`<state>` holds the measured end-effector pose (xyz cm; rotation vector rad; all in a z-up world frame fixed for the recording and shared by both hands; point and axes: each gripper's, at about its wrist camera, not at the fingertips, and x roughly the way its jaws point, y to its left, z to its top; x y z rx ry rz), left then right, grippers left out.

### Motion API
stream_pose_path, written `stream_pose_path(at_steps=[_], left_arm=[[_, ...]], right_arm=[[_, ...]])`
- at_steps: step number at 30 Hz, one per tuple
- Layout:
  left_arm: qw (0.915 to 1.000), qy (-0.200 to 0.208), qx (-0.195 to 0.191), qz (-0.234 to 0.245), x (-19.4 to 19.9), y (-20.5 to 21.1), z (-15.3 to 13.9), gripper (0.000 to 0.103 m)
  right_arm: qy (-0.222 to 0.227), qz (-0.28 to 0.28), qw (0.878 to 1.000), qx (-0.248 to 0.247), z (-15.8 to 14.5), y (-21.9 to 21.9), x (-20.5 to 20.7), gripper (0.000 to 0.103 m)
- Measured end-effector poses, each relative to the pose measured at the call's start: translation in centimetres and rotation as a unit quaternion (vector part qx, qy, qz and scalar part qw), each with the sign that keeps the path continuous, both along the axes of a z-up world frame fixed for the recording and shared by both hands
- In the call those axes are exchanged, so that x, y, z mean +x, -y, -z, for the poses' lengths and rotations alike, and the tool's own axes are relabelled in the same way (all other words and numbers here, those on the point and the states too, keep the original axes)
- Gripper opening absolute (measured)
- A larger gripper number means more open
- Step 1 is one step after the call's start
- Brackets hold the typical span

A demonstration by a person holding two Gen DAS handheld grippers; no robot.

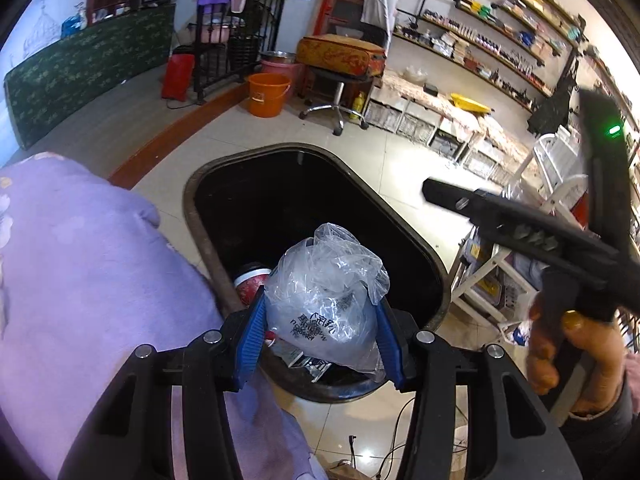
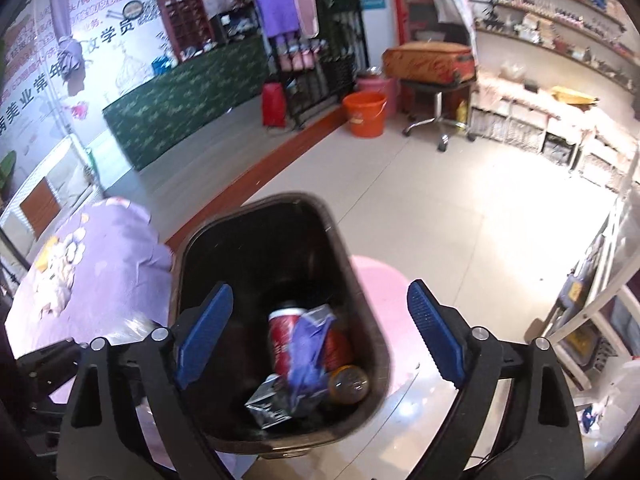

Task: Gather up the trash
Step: 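Open the left tool over the bin to drop the clear plastic bag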

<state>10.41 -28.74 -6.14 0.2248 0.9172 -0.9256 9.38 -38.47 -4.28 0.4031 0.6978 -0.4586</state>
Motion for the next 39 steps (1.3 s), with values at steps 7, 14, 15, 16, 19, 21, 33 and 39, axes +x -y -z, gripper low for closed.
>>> stream_pose_path(at_steps=[7,14,15,16,19,21,33,39], left_arm=[[0.9997,-0.004,0.015,0.017,-0.1,1.4,0.9,0.049],[0.9991,-0.007,0.034,0.024,-0.3,2.9,1.7,0.049],[0.999,-0.006,0.036,0.024,-0.3,3.0,1.8,0.049],[0.9989,-0.006,0.038,0.025,-0.2,3.2,1.8,0.049],[0.9986,-0.009,0.046,0.027,0.2,3.8,2.1,0.049],[0.9982,-0.01,0.053,0.029,0.2,4.3,2.4,0.049],[0.9989,0.007,0.025,0.039,-1.0,4.1,1.5,0.09],[0.9992,0.017,0.001,0.035,-2.0,3.3,0.4,0.095]], right_arm=[[0.018,0.035,0.999,-0.016,-1.4,1.2,-2.2,0.091],[0.029,0.047,0.998,-0.013,-1.8,1.8,-3.2,0.092],[0.029,0.047,0.998,-0.013,-1.8,1.9,-3.2,0.092],[0.029,0.048,0.998,-0.012,-1.8,2.0,-3.2,0.092],[0.032,0.05,0.998,-0.012,-1.9,1.8,-3.2,0.092],[0.033,0.051,0.998,-0.012,-1.9,1.8,-3.3,0.092],[0.035,0.058,0.998,-0.007,-1.9,2.1,-3.6,0.094],[0.043,0.056,0.997,-0.007,-2.2,2.0,-3.7,0.094]])
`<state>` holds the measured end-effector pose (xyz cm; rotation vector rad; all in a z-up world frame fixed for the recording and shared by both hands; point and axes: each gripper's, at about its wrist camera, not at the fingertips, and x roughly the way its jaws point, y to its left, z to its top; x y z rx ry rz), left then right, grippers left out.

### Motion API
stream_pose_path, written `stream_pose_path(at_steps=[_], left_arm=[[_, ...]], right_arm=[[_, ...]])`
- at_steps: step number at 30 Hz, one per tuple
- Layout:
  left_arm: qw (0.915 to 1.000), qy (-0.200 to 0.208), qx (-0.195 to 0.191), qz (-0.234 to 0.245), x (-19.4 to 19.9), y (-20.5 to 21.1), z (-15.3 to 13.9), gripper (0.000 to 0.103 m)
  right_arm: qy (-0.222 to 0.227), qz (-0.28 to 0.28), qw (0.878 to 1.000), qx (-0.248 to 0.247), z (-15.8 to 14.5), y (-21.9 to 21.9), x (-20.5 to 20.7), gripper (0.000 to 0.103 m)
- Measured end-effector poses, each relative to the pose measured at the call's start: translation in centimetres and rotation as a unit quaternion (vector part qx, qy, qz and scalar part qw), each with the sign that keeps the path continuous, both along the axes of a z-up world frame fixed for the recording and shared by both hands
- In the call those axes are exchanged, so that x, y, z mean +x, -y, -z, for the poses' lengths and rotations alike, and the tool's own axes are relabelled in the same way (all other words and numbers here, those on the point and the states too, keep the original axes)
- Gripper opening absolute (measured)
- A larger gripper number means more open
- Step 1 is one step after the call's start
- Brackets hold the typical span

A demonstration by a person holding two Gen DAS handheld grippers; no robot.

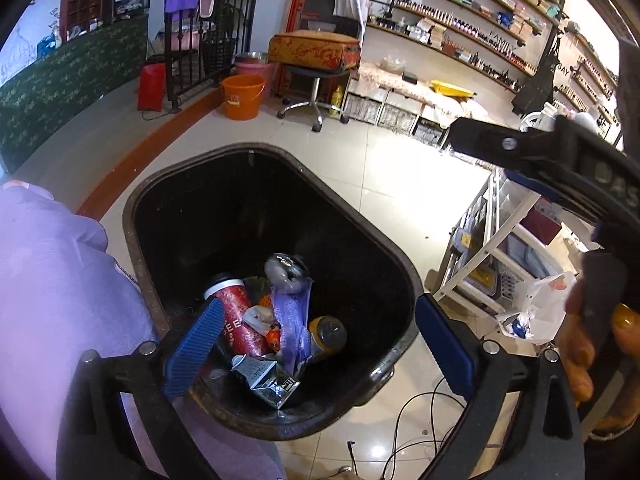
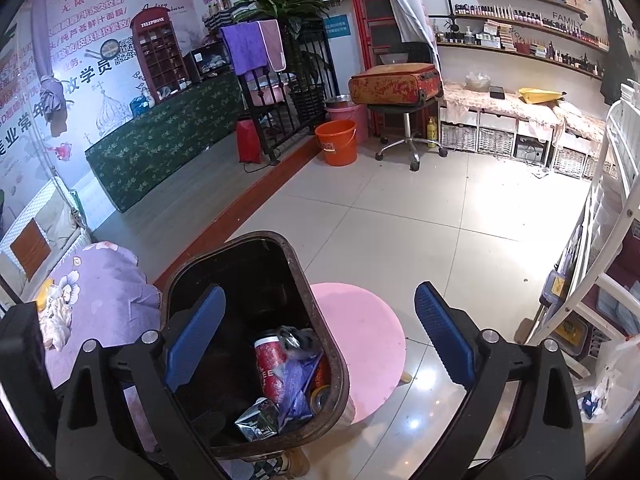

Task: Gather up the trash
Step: 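Open the left tool over the bin to drop the clear plastic bag, then move both tools back over the remaining trash on the bed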

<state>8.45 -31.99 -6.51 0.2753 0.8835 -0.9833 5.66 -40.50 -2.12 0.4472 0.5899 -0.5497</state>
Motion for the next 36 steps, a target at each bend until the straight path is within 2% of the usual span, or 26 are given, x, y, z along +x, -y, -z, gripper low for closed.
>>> stream_pose_path(at_steps=[7,12,19,21,26,33,36], left_arm=[[0.999,0.009,-0.031,-0.031,-0.2,-3.2,-1.5,0.097],[0.996,0.052,-0.028,-0.066,-0.2,-6.7,-2.5,0.097],[0.985,0.087,-0.023,-0.147,0.9,-13.0,-3.5,0.097],[0.9793,0.092,-0.027,-0.179,1.3,-15.2,-3.8,0.097],[0.9562,0.099,-0.028,-0.274,2.5,-21.5,-4.5,0.097],[0.9245,0.103,-0.006,-0.367,3.8,-29.0,-4.7,0.097],[0.9159,0.096,-0.001,-0.39,4.1,-31.6,-4.6,0.097]], right_arm=[[-0.001,-0.022,1.0,0.019,0.2,-0.6,0.8,0.095],[-0.016,-0.064,0.998,0.022,0.6,-2.7,2.8,0.095],[-0.015,-0.161,0.987,-0.02,0.6,-9.5,5.9,0.095],[-0.014,-0.192,0.981,-0.031,0.5,-11.7,6.9,0.095],[-0.01,-0.261,0.965,-0.013,0.6,-16.2,10.0,0.096],[-0.027,-0.333,0.943,0.0,0.9,-22.6,14.6,0.096],[-0.046,-0.369,0.928,-0.015,1.1,-25.9,16.6,0.096]])
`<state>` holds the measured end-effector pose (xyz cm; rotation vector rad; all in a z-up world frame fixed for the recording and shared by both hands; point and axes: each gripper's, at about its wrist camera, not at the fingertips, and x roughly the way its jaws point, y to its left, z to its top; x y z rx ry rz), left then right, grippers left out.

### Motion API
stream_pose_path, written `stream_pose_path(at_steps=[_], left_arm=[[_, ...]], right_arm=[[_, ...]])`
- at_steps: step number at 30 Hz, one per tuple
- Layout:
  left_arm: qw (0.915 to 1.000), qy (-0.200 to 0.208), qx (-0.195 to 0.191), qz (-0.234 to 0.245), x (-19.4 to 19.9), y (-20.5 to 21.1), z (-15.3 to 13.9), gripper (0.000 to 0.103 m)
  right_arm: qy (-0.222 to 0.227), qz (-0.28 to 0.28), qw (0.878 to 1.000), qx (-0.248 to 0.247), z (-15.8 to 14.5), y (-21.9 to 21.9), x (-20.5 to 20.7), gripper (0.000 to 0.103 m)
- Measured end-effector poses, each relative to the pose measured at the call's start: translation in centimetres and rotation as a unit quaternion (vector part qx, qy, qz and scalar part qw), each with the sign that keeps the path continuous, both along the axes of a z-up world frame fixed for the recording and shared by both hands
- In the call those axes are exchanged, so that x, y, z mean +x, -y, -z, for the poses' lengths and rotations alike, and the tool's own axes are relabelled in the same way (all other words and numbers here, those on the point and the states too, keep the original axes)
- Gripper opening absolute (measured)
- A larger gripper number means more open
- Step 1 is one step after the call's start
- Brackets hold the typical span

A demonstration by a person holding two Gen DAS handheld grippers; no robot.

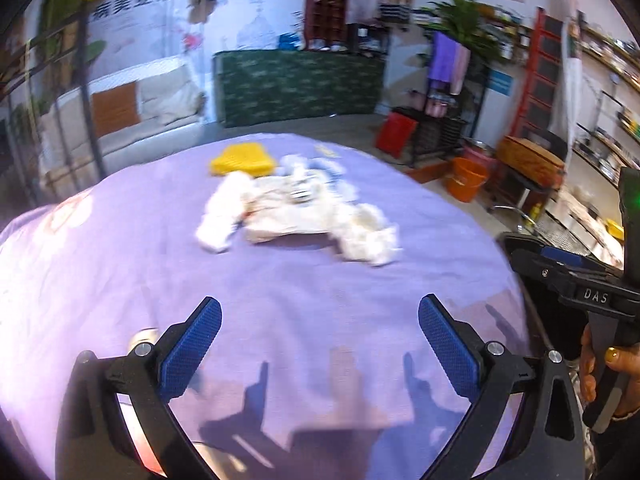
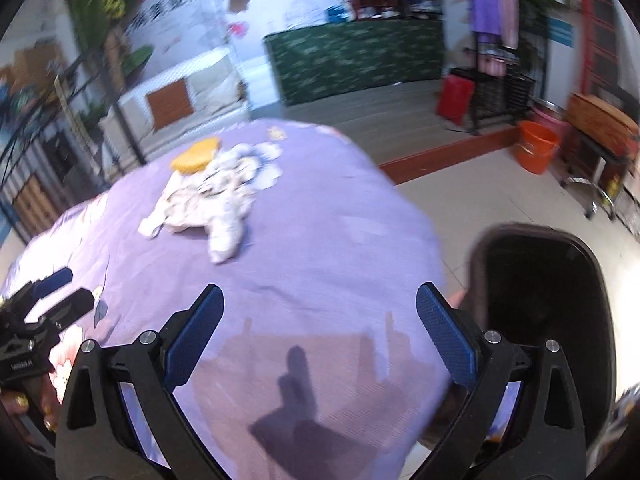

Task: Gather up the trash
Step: 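Move both tools back over the remaining trash on the bed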

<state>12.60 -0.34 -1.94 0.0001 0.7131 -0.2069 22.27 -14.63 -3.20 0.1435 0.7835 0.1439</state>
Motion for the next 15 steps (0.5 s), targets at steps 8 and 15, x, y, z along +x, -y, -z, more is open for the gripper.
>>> stream_pose_path(at_steps=[8,15], left_arm=[[0.9989,-0.015,0.022,-0.038,1.4,-4.6,1.0,0.097],[0.9979,-0.039,-0.008,-0.051,2.4,-7.0,1.6,0.097]], right_arm=[[-0.048,-0.084,0.995,-0.038,1.0,-6.2,4.7,0.096],[-0.092,-0.104,0.99,-0.036,2.2,-8.6,9.0,0.096]])
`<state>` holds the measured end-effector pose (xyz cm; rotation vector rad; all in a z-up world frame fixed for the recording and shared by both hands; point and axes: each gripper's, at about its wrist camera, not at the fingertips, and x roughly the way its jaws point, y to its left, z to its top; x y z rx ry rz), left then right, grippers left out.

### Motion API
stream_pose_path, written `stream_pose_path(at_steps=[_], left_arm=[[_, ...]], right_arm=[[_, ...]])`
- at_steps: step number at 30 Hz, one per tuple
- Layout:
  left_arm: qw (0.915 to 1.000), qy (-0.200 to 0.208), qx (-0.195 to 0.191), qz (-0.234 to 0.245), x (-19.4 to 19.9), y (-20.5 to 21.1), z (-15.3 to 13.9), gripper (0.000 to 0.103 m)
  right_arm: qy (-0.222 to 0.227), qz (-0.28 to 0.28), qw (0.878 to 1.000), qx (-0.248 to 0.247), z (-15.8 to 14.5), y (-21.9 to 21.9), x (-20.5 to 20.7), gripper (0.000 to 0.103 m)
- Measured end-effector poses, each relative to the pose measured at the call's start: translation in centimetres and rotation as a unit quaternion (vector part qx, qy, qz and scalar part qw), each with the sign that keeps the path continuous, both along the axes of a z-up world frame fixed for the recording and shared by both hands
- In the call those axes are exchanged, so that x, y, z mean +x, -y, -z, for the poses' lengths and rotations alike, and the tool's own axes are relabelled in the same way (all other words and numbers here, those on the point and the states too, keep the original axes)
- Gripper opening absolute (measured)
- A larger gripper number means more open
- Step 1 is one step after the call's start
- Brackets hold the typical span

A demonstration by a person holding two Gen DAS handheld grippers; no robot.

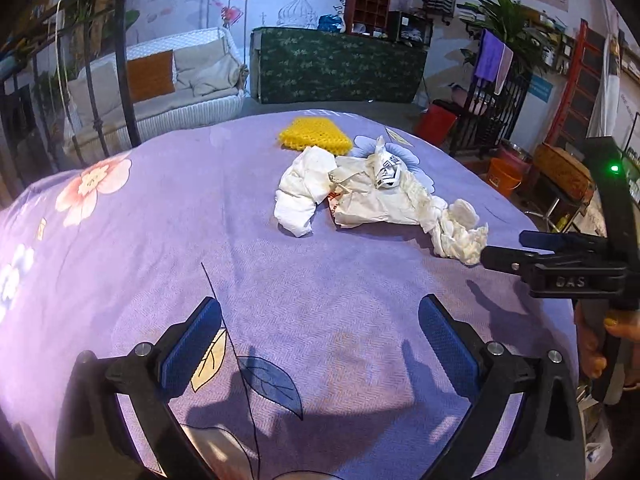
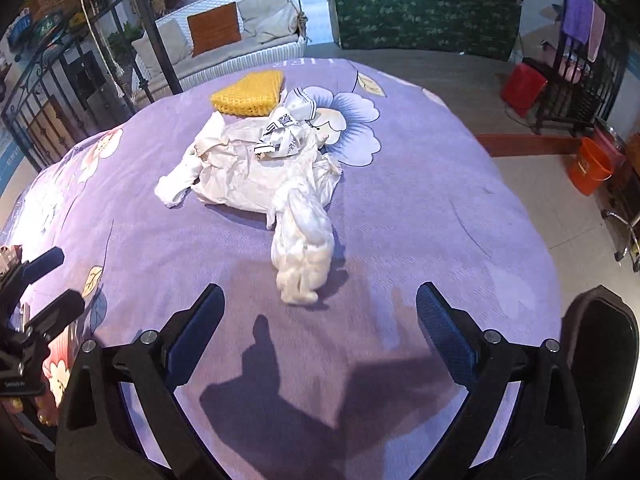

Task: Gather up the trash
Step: 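Move both tools back over the remaining trash on the bed, then grasp the crumpled white tissue with the right tool and lift it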

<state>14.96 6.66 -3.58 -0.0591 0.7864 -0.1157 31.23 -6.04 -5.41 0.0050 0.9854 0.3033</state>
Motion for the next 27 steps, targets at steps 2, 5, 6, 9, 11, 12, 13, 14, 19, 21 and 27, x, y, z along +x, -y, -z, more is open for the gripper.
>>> stream_pose_path(at_steps=[2,5,6,9,11,12,13,14,19,21,27], left_arm=[[1.0,-0.003,0.0,-0.003,0.4,-0.3,0.1,0.097],[0.9999,-0.008,0.01,-0.003,0.7,-0.4,0.3,0.097],[0.9999,-0.011,0.013,-0.001,0.9,-0.5,0.4,0.097],[0.9996,-0.021,0.018,0.002,1.3,-0.5,0.7,0.097],[0.9995,-0.024,0.022,0.004,1.5,-0.5,1.0,0.097],[0.9994,-0.025,0.024,0.006,1.6,-0.5,1.1,0.097],[0.9993,-0.028,0.025,0.007,1.8,-0.4,1.2,0.097],[0.9991,-0.031,0.026,0.01,1.9,-0.4,1.3,0.097],[0.9982,-0.042,0.034,0.024,3.5,-0.6,1.4,0.097],[0.9981,-0.042,0.038,0.022,4.5,-0.9,1.3,0.097],[0.9973,-0.064,0.033,0.016,8.3,-1.6,2.2,0.096]], right_arm=[[-0.01,-0.002,1.0,-0.002,0.5,-0.4,1.2,0.095],[-0.017,-0.004,1.0,-0.011,1.0,-0.9,2.6,0.09],[-0.023,-0.006,1.0,-0.014,1.3,-1.1,3.0,0.083],[-0.035,-0.007,0.999,-0.016,2.2,-1.4,4.1,0.068],[-0.029,-0.003,0.999,-0.023,2.3,-1.3,4.1,0.055],[-0.024,-0.003,0.999,-0.024,2.1,-1.2,4.0,0.035],[-0.024,-0.006,1.0,-0.016,1.9,-1.1,3.9,0.026],[-0.026,-0.008,1.0,-0.005,1.8,-0.8,3.8,0.025],[0.005,0.006,1.0,0.001,-0.2,0.3,2.3,0.017],[0.015,0.007,1.0,0.005,-0.9,0.6,1.6,0.017],[0.036,0.015,0.999,0.017,-2.5,1.7,-0.4,0.017]])
